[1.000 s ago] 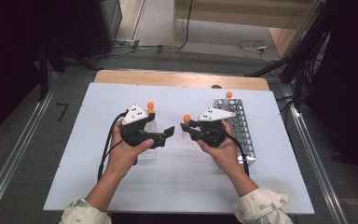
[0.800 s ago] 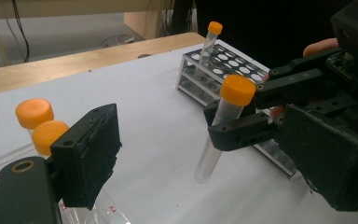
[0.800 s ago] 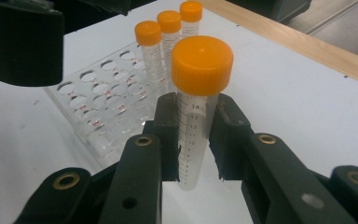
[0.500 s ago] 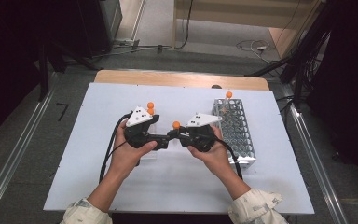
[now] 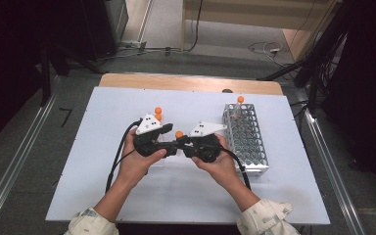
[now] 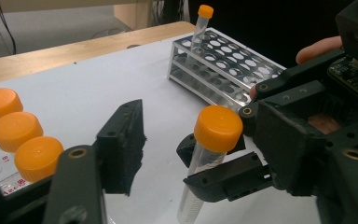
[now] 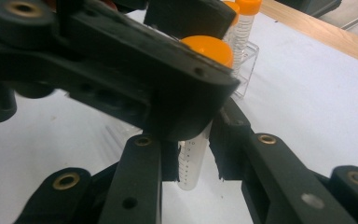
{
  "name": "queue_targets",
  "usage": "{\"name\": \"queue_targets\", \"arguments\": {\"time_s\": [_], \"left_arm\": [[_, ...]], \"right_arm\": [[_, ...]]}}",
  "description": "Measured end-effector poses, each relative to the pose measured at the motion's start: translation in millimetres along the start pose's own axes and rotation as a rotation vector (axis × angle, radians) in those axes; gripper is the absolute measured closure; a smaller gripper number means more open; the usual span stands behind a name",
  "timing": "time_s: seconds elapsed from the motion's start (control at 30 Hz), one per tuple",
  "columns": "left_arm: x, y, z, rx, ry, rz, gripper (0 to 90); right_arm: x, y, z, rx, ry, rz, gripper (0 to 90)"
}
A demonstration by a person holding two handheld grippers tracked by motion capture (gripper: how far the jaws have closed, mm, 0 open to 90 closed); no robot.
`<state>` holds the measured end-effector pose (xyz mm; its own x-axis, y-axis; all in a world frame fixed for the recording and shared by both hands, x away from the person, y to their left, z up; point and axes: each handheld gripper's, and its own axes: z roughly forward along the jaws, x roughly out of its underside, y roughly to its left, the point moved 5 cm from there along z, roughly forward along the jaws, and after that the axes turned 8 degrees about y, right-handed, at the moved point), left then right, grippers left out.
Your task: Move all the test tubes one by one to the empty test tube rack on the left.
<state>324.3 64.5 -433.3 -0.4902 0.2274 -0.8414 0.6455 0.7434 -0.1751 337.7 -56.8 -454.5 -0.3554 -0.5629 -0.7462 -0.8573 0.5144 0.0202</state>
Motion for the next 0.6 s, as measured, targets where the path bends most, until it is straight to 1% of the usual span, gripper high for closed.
{"name": "queue_targets", "arguments": {"time_s": [0.1, 0.17, 0.47, 0.53, 0.6], "left_arm": [[1.0, 0.9, 0.7, -0.002, -0.004, -0.001, 43.6], [1.4, 1.1, 0.7, 0.005, -0.003, -0.001, 48.8], [3.0, -2.7, 1.4, 0.021, 0.015, 0.028, 67.1], [3.1, -3.4, 1.6, 0.015, 0.015, 0.036, 69.8], [3.0, -3.9, 1.3, 0.006, 0.013, 0.045, 70.5]], "right_arm": [[0.0, 0.4, -0.3, -0.002, 0.000, 0.000, 71.4], [0.2, 0.3, -0.4, -0.003, 0.000, 0.000, 71.4], [1.0, 1.1, 1.5, -0.007, 0.006, 0.002, 71.4], [1.4, 1.3, 2.2, -0.007, 0.009, 0.003, 71.4], [1.4, 1.3, 2.6, -0.009, 0.007, 0.001, 71.4]]}}
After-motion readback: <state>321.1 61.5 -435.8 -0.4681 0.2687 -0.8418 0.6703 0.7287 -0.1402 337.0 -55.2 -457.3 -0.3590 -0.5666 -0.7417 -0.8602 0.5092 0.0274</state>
